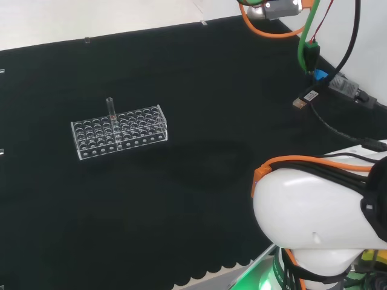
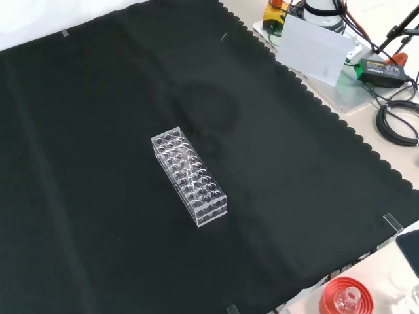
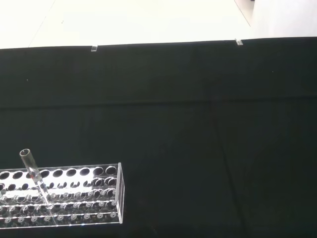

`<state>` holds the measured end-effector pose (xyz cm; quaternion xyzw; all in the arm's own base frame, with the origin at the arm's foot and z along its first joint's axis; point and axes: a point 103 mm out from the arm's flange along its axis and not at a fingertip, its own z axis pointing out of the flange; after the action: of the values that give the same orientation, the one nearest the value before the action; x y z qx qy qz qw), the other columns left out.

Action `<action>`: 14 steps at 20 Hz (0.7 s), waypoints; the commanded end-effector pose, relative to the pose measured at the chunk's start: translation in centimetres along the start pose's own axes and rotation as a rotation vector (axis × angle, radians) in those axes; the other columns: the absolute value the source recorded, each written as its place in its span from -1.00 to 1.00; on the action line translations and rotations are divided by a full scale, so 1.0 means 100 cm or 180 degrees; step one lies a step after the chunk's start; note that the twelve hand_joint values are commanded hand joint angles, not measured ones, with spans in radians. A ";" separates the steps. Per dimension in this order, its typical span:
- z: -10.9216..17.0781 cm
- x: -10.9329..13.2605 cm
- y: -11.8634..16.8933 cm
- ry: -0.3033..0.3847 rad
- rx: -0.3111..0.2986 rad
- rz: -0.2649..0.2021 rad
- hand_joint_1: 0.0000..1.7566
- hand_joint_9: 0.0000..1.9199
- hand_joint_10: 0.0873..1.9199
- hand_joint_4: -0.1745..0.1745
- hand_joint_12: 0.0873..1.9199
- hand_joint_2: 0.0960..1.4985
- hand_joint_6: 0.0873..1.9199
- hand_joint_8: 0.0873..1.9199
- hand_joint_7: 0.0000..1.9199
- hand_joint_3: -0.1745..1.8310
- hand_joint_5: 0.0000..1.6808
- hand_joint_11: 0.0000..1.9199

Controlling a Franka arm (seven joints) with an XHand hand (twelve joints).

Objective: Pick up the test tube.

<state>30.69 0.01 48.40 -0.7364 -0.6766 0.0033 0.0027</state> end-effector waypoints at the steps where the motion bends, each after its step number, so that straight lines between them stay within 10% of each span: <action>1: 0.002 -0.001 0.000 -0.0031 -0.0009 0.0006 -0.40 -0.98 -0.20 -0.19 0.24 -0.09 -0.87 -0.31 -0.91 -0.32 -0.91 -1.00; 14: 0.010 -0.002 0.007 0.0049 -0.0011 -0.0044 -0.41 -1.00 -0.15 -0.18 0.27 0.03 -1.00 -0.27 -0.93 -0.49 -0.85 -1.00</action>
<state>30.53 -0.58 47.93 -0.7359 -0.6770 -0.0005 0.0026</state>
